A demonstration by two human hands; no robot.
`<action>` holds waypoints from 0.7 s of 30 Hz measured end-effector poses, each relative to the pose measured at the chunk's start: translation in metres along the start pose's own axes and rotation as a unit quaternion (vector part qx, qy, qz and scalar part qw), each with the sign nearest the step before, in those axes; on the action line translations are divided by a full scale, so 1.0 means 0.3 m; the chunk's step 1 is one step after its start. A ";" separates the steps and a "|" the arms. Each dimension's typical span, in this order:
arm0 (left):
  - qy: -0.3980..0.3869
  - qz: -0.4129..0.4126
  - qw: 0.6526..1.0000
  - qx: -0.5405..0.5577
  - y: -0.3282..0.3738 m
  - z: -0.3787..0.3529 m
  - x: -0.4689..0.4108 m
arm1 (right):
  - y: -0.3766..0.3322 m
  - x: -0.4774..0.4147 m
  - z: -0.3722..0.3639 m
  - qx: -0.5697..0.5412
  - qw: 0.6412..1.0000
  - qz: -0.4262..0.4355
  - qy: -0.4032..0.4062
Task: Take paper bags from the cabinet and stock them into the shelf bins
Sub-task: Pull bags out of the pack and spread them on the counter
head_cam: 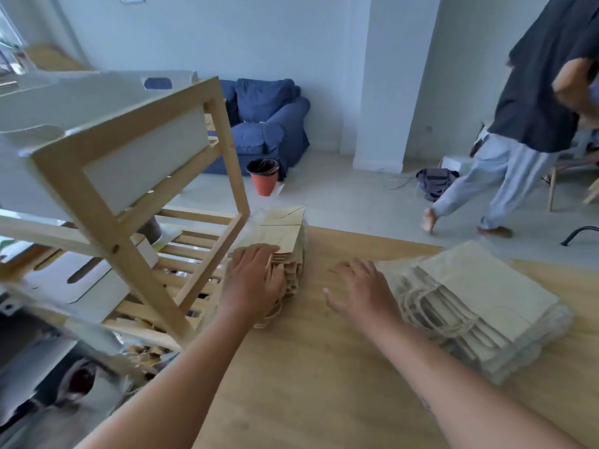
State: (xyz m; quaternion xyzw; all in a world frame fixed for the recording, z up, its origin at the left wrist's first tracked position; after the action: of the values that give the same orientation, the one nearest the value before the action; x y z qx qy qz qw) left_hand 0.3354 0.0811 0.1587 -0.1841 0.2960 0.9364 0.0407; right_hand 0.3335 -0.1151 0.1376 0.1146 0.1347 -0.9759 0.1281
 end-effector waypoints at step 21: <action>-0.164 0.047 0.984 0.045 -0.538 -0.180 0.313 | -0.443 -0.125 -0.237 0.112 0.978 0.128 -0.118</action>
State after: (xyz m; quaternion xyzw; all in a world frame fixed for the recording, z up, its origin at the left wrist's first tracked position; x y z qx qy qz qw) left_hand 0.2954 0.1800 -0.0039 -0.0121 0.3354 0.9405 0.0532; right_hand 0.3448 0.0378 0.1116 0.0283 -0.0072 -0.9670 0.2529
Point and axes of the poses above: each hand's wrist, its own x-axis away from the middle knuckle, its own z-axis out of the back of the hand, y = z × x, the point moved 9 cm from there along -x, towards the middle knuckle, and after that the axes turned 7 degrees about x, right-handed, at the moved point
